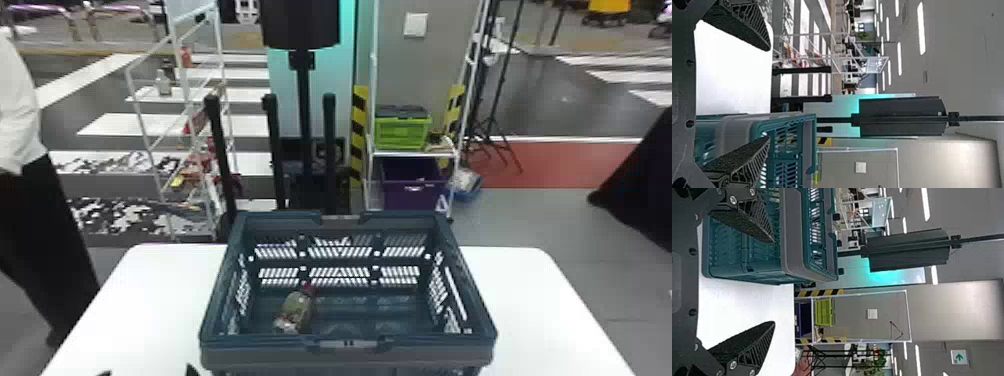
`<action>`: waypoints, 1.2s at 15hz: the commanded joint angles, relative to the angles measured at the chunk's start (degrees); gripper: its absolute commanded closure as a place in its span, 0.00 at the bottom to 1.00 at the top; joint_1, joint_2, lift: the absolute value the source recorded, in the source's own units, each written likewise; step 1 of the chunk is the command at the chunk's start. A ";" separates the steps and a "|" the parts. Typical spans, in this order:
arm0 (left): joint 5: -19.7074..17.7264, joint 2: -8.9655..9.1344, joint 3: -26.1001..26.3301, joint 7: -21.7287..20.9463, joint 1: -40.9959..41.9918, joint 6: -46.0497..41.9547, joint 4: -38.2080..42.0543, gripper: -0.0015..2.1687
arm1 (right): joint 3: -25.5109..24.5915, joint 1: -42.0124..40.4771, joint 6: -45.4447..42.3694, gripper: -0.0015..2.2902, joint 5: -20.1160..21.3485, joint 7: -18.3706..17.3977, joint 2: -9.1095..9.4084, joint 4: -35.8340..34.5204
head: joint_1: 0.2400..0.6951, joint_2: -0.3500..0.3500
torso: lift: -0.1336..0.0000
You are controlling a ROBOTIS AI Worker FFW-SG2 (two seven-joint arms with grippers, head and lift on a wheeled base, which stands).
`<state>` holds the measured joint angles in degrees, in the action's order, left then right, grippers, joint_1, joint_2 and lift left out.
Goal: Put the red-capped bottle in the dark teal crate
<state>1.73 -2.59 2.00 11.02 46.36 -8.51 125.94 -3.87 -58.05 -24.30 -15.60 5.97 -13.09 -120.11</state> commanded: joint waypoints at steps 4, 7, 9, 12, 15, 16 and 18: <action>4.25 -0.92 7.58 5.41 3.56 -11.92 -7.12 0.04 | 0.00 0.04 1.58 0.07 0.22 0.00 -0.80 -1.26 | 0.57 0.50 | 1.00; 5.04 -0.84 9.25 6.47 3.56 -13.50 -9.05 0.04 | 0.09 -0.04 1.58 0.07 0.30 0.00 -0.97 -1.97 | 0.57 0.50 | 1.00; 5.13 -0.92 9.25 6.82 3.83 -13.15 -9.05 0.04 | 0.09 -0.04 1.58 0.07 0.30 0.09 -0.97 -1.97 | 0.57 0.50 | 1.00; 5.13 -0.92 9.25 6.82 4.09 -12.09 -9.31 0.04 | 0.26 0.13 1.58 0.07 0.30 0.27 -0.97 -1.97 | 0.57 0.50 | 1.00; 4.86 -0.92 9.25 6.82 4.18 -11.92 -9.40 0.04 | 0.35 0.04 1.58 0.07 0.39 0.27 -0.88 -1.88 | 0.57 0.50 | 1.00; 4.86 -0.92 9.25 6.82 4.36 -11.74 -9.23 0.04 | 0.35 0.04 1.58 0.07 0.39 0.27 -0.97 -1.88 | 0.57 0.50 | 1.00; 4.95 -0.92 9.25 6.82 4.71 -11.74 -8.87 0.04 | 0.35 0.04 1.58 0.07 0.39 0.27 -0.97 -1.88 | 0.57 0.50 | 1.00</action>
<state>6.60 -3.52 11.25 17.84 50.89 -20.29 116.88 -3.51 -58.00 -22.72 -15.20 6.24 -14.01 -122.00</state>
